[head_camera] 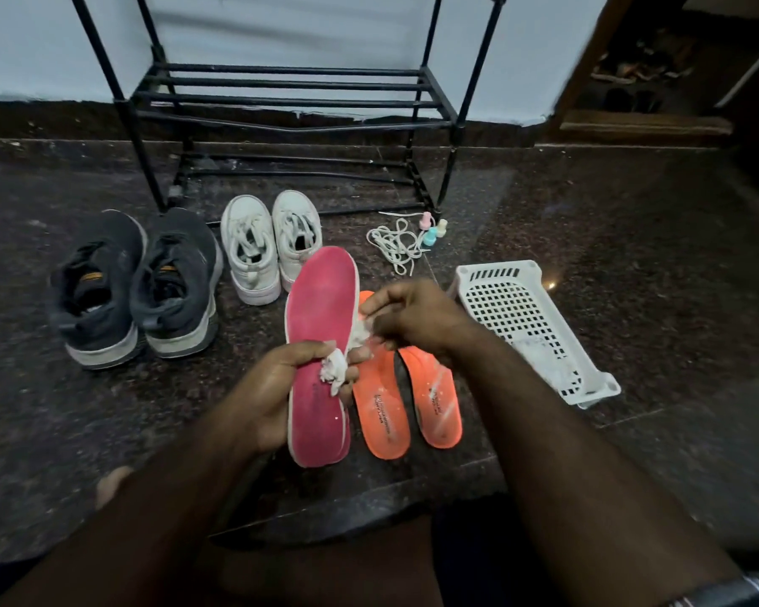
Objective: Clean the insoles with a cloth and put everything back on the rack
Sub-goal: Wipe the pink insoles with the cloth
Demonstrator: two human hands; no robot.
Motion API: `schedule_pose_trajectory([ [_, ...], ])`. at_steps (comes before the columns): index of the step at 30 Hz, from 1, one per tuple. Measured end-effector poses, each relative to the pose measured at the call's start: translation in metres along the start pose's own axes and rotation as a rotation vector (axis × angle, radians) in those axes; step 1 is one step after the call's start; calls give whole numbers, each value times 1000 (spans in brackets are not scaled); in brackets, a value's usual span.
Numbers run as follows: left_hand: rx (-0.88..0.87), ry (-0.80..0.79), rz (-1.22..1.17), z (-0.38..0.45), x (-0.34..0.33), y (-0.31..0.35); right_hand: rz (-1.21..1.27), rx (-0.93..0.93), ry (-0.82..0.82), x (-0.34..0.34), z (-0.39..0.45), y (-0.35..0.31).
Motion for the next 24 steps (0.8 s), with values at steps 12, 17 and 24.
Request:
schedule_pose_trajectory([
  [12,48,39,-15,6,11,-3,-847,-209,601,164,12,54],
  [17,31,135,-34,1,11,5,-809,-31,577,131,10,22],
  [24,-126,144,-159,-13,12,19,-362,327,-209,-55,-29,-29],
])
Point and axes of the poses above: each hand's wrist, its own z-axis towards the middle knuckle, its own x-axis out of the back of the hand, y = z × x, the point moved 2 cm from there along z, towards the middle knuckle, and after that the axes turned 15 degrees about z, right-handed, at the moved point
